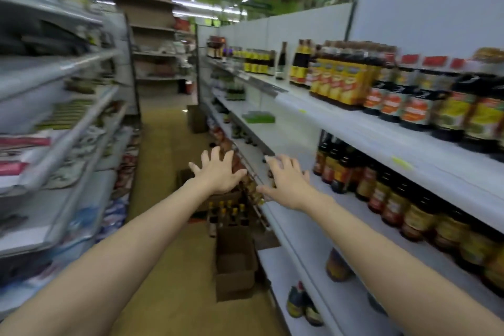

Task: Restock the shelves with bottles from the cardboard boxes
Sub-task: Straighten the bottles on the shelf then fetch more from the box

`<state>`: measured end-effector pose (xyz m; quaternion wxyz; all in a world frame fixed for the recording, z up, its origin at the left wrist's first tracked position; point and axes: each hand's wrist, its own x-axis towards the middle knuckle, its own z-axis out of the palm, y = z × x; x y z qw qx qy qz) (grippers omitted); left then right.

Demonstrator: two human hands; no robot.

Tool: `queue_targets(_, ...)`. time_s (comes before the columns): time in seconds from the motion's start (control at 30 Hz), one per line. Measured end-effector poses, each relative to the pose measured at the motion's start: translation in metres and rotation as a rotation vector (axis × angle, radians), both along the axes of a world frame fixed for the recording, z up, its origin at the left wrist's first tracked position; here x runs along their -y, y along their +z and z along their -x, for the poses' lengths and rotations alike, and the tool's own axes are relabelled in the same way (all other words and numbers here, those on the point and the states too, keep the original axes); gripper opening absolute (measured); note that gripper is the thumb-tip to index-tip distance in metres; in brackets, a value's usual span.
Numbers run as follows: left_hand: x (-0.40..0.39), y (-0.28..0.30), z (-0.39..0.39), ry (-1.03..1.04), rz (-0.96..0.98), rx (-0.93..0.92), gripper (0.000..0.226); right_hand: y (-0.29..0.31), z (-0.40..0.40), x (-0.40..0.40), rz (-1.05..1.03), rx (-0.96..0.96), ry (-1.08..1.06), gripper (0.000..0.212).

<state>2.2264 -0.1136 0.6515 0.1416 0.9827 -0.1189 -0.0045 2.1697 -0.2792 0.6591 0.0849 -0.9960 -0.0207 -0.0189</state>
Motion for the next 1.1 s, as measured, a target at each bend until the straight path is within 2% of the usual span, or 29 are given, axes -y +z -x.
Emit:
queue_targets(0.23, -0.088, -0.057, -0.092, 0.159, 0.016, -0.085, 0.067, -0.059, -0.122, -0.08, -0.039, -0.116, 0.099, 0.077)
queue_targets(0.4, -0.111, -0.104, -0.151, 0.199, 0.012, -0.112, 0.069, -0.108, -0.19, -0.111, 0.012, -0.171, 0.178, 0.081)
queue_targets(0.53, -0.124, -0.134, -0.205, 0.219, -0.067, -0.158, 0.073, -0.136, -0.26, -0.127, 0.011, -0.204, 0.207, 0.086)
queue_targets(0.8, -0.156, -0.133, -0.333, 0.315, -0.243, -0.13, 0.076, -0.159, -0.406, -0.147, 0.041, -0.246, 0.221, 0.092)
queue_targets(1.1, -0.198, -0.161, -0.472, 0.349, -0.207, -0.208, 0.078, -0.19, -0.547, -0.201, -0.026, -0.298, 0.198, 0.083)
